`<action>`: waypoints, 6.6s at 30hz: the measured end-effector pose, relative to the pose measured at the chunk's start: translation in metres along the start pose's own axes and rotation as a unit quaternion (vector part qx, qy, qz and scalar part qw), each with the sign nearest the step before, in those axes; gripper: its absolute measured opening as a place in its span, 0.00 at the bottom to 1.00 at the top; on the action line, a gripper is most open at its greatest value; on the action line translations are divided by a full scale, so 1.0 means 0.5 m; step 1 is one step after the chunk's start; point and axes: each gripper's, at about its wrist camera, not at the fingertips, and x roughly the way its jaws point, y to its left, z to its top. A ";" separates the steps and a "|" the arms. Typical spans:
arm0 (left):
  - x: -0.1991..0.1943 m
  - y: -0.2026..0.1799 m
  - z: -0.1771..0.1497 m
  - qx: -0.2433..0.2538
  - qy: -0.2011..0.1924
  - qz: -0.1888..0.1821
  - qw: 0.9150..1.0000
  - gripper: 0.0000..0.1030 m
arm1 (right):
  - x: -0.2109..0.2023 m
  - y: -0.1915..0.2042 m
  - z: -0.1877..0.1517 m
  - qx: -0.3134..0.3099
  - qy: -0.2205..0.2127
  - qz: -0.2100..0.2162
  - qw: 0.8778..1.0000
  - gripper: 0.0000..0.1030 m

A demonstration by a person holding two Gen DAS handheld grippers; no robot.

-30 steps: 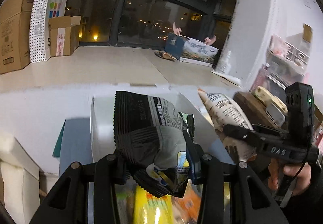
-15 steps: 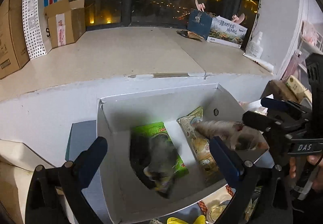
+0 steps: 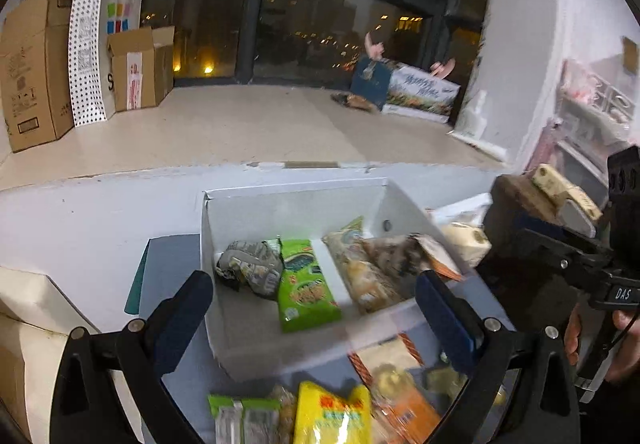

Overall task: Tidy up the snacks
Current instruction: 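Lower both held bags into the white box and release them, then grasp the green-white snack packet with the left gripper while the right grasps the yellow packet, then place both packets into the white box and open both grippers, then grasp the round bread bun with the left gripper while the right grasps the yellow chip bag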

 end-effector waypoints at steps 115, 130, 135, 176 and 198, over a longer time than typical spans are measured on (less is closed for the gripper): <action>0.125 0.054 0.084 -0.062 0.010 0.024 0.998 0.95 | 0.172 0.053 0.105 0.021 0.050 0.002 0.999 0.26; 0.029 0.067 -0.010 -0.055 0.016 0.012 0.998 1.00 | 0.059 0.059 0.066 0.006 0.000 0.016 1.000 1.00; -0.084 0.017 -0.082 -0.014 -0.020 0.012 1.000 1.00 | -0.067 0.070 -0.007 -0.015 -0.022 0.029 0.999 1.00; -0.226 -0.053 -0.372 -0.063 0.025 -0.013 0.998 1.00 | 0.038 -0.081 -0.381 0.115 0.155 -0.006 0.981 0.76; 0.112 0.023 -0.319 -0.033 0.159 0.071 0.984 1.00 | -0.200 -0.047 -0.409 0.115 0.059 -0.007 0.992 0.65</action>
